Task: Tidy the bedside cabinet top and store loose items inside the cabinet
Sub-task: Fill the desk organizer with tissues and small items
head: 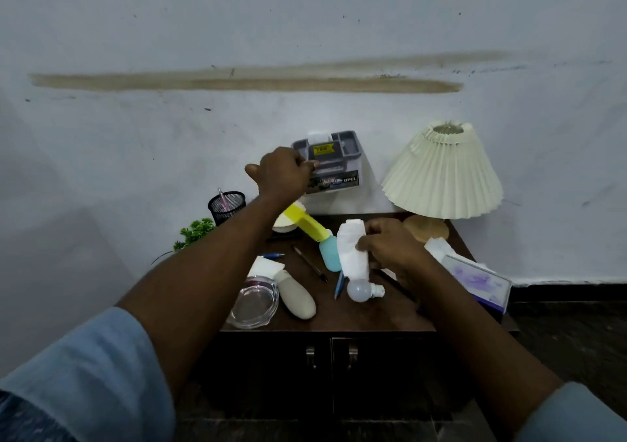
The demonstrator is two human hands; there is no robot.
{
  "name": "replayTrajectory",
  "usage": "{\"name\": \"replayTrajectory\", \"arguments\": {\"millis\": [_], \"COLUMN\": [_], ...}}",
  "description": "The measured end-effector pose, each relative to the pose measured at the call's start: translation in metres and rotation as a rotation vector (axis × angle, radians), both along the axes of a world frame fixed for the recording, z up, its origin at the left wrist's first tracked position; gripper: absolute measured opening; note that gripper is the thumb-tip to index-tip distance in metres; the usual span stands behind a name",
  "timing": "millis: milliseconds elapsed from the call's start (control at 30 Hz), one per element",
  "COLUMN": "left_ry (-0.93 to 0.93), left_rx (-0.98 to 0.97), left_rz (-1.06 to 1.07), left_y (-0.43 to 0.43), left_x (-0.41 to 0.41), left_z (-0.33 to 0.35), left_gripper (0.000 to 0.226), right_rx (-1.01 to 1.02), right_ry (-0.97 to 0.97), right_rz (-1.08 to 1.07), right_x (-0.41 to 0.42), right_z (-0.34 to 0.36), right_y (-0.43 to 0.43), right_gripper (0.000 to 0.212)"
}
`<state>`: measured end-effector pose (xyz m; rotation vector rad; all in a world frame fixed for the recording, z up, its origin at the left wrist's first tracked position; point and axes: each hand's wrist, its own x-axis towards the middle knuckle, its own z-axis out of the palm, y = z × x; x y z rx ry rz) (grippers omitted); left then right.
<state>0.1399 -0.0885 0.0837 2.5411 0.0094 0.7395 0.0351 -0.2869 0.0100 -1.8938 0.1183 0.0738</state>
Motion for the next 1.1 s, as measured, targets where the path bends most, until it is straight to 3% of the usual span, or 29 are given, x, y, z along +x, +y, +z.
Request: {"name": "replayTrajectory", "arguments": {"millis": [133, 233, 367, 500, 700, 800, 867, 967, 1100], "left_ry": [0.003, 0.015, 0.077, 0.125, 0.171, 0.173, 0.206, 0.275, 0.277], "left_rx": [-0.013, -0.016, 0.028, 0.005, 0.074, 0.046, 0.017, 0.014, 0.036], "left_rz": [0.003, -0.025, -0.061, -0.122, -0.095, -0.120, -0.139, -0.152, -0.175], "left_y": [0.021, 0.036, 0.047, 0.052, 0.042, 0.034, 0.026, 0.007, -0.016], "left_x": [-0.033, -0.066, -0.105, -0.139, -0.184, -0.205, -0.219, -0.237, -0.251], "left_z": [0.010, 0.006, 0.001, 0.000, -0.005, -0.011, -0.020, -0.043, -0.071], "left_gripper": [0.044, 0.044, 0.036, 0.040, 0.044, 0.047, 0.046, 0.041, 0.043], "right_rx": [-0.212, -0.216, -0.312, -0.312, 0.103, 0.164, 0.014, -0.372, -0.449], "right_ry": [0.203, 0.354, 0.407, 0.299, 0.260, 0.180, -0.019, -0.333, -0.442], "right_rz": [0.290, 0.425, 0.511, 0.389, 0.146, 0.079, -0.002, -0.122, -0.196], "right_x": [-0.024, -0.042, -0.053, -0.043, -0.024, -0.022, -0.021, -0.023, -0.033], "right_z": [0.007, 0.005, -0.007, -0.017, -0.026, -0.017, -0.007, 0.005, 0.012], "right_y": [-0.021, -0.034, -0.036, -0.034, -0.034, -0.037, -0.046, -0.061, -0.068], "right_gripper": [0.008, 0.019, 0.025, 0.021, 0.032, 0.028, 0.014, 0.016, 0.012]}}
